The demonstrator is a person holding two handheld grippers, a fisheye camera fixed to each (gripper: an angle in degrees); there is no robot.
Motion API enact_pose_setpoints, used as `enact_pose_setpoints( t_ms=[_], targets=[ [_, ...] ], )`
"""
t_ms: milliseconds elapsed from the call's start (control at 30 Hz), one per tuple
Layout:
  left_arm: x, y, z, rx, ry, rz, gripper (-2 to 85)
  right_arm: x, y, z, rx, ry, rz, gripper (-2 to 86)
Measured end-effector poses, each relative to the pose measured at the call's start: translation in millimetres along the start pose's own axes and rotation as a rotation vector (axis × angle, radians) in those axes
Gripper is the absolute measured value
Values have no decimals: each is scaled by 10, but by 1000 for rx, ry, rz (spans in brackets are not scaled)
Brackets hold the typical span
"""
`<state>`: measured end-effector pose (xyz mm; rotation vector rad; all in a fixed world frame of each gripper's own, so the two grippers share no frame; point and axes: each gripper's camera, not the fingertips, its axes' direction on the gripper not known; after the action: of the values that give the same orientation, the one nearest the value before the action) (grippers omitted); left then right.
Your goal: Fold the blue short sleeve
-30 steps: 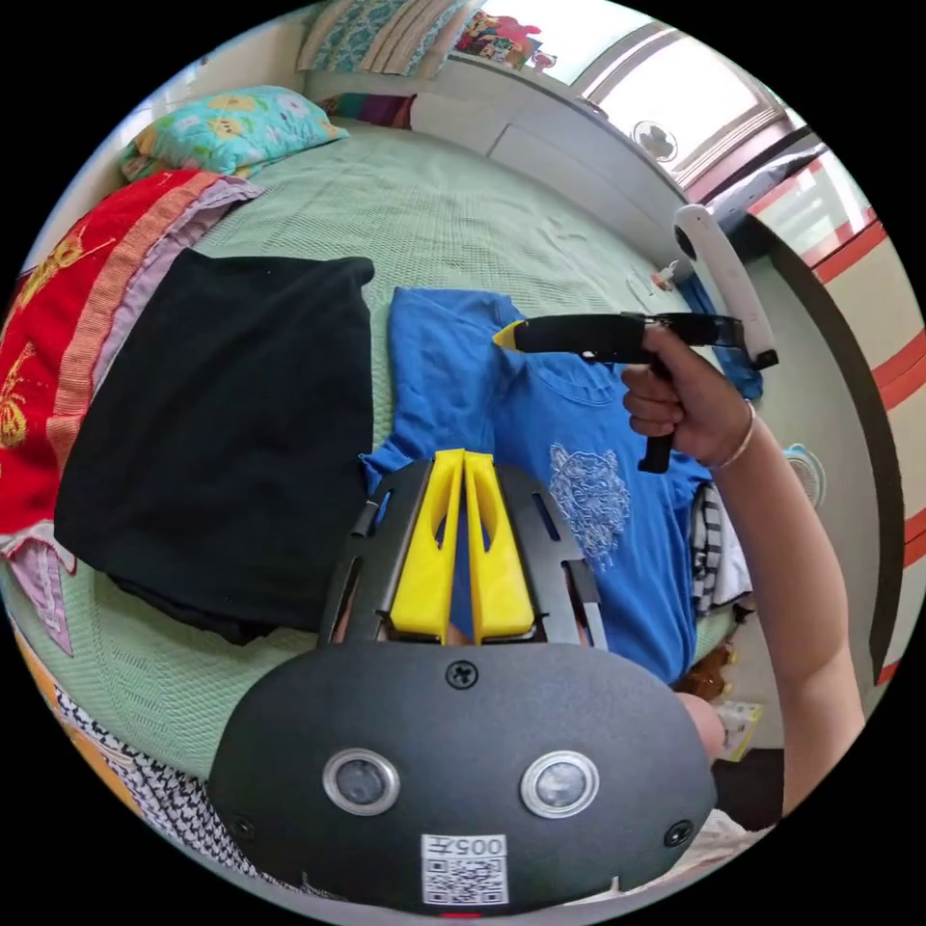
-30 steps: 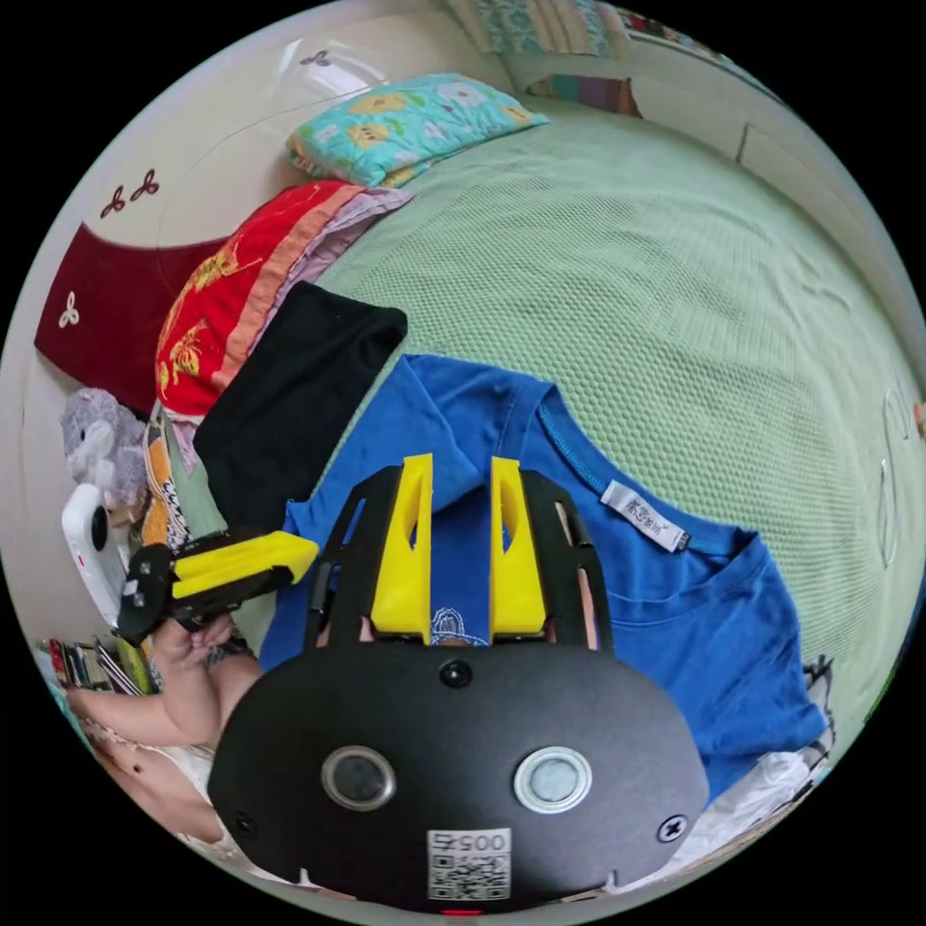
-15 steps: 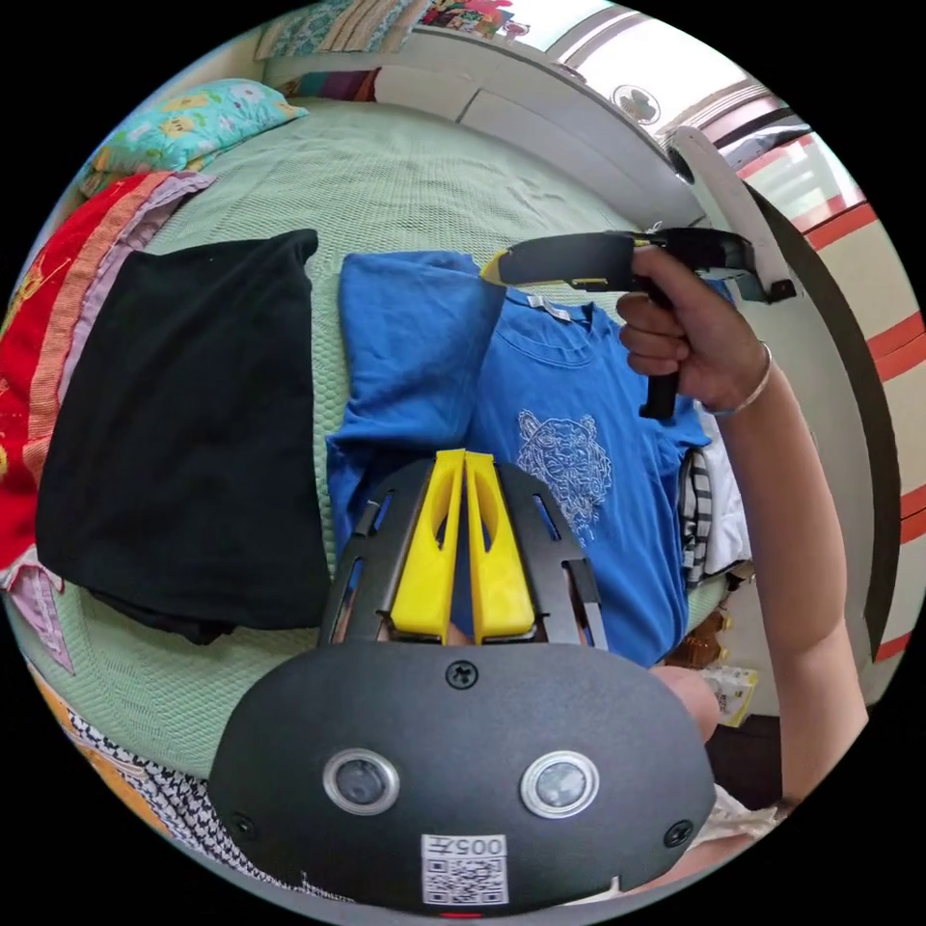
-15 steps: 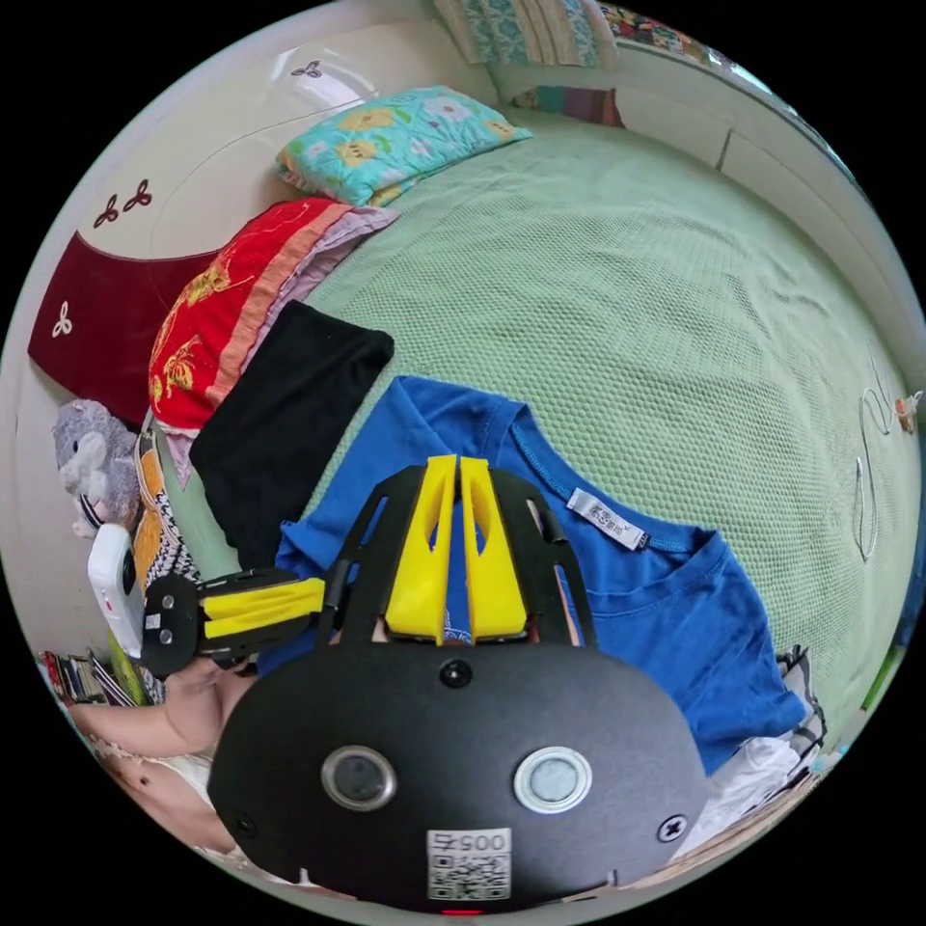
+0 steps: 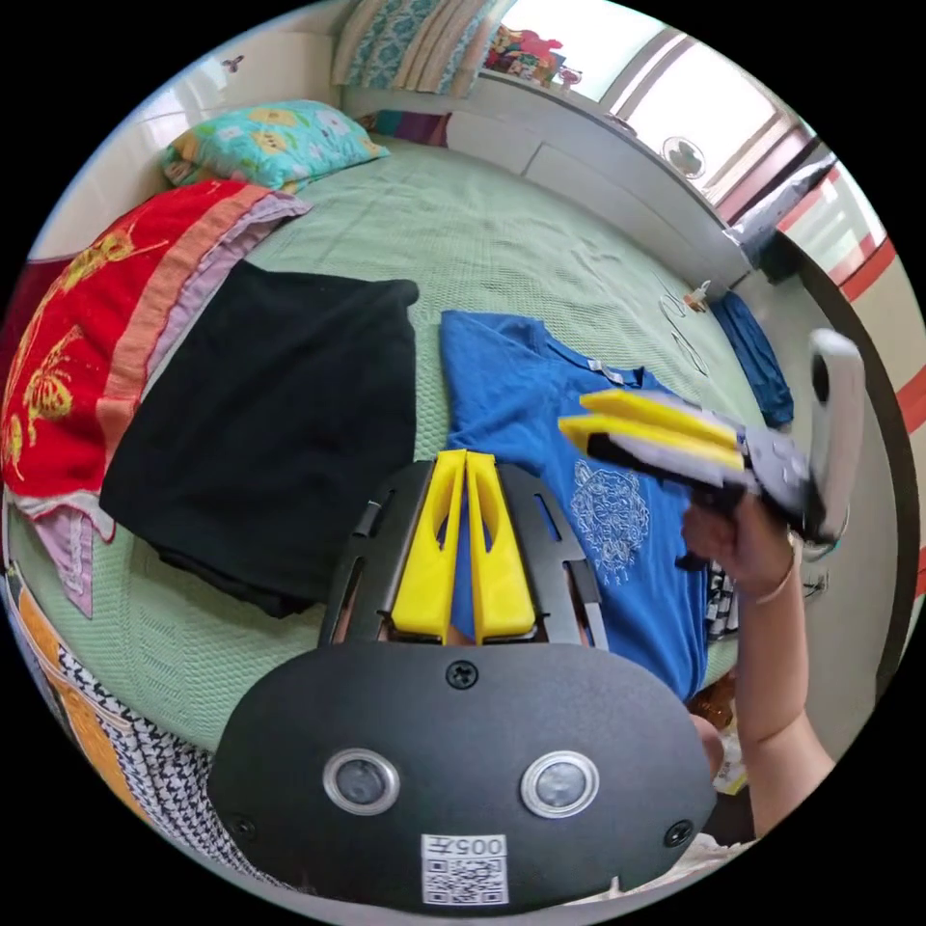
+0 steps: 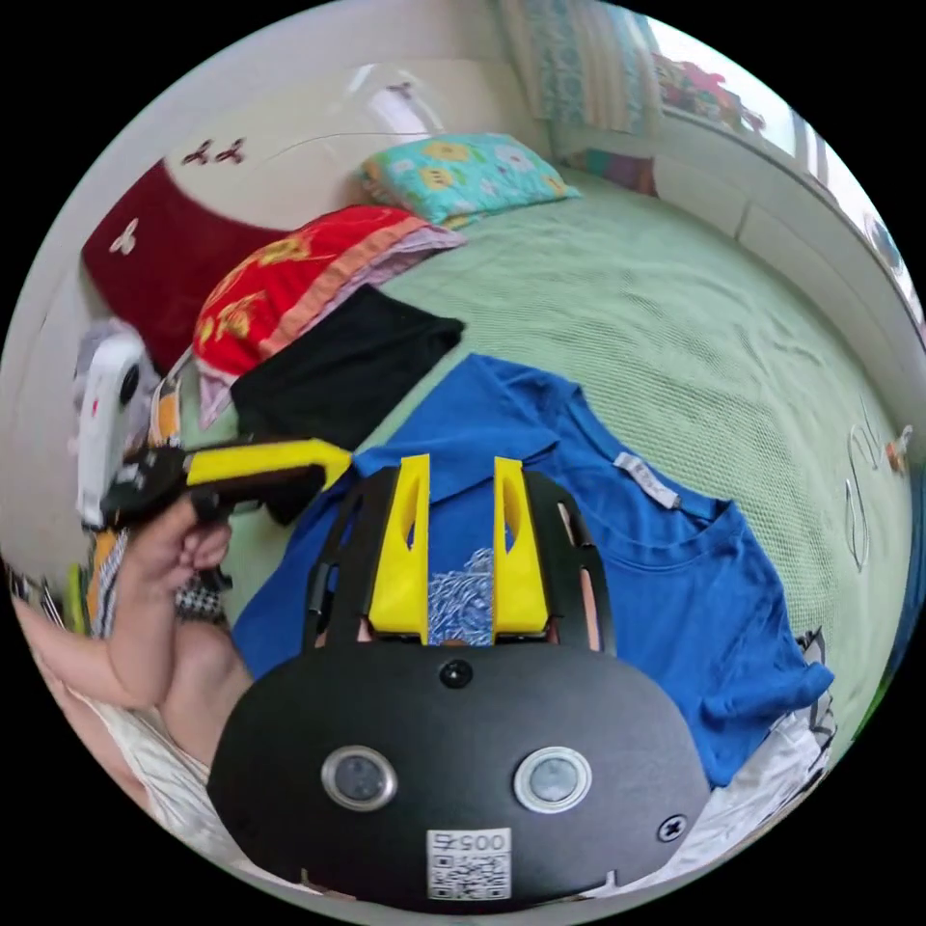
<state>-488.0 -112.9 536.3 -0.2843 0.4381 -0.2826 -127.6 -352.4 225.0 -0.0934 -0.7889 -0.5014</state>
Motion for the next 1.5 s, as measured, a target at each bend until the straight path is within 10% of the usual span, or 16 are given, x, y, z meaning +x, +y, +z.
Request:
enact_pose_setpoints(
  t_ms=[300,1500],
  targets=[
    [-29,0,32,-66,-22,37,-2,-898,297,312,40,295,-174,40],
    [-61,156,-112,11,213,-4,-6,-1064,778,212,-73,146,-94,31]
  ],
)
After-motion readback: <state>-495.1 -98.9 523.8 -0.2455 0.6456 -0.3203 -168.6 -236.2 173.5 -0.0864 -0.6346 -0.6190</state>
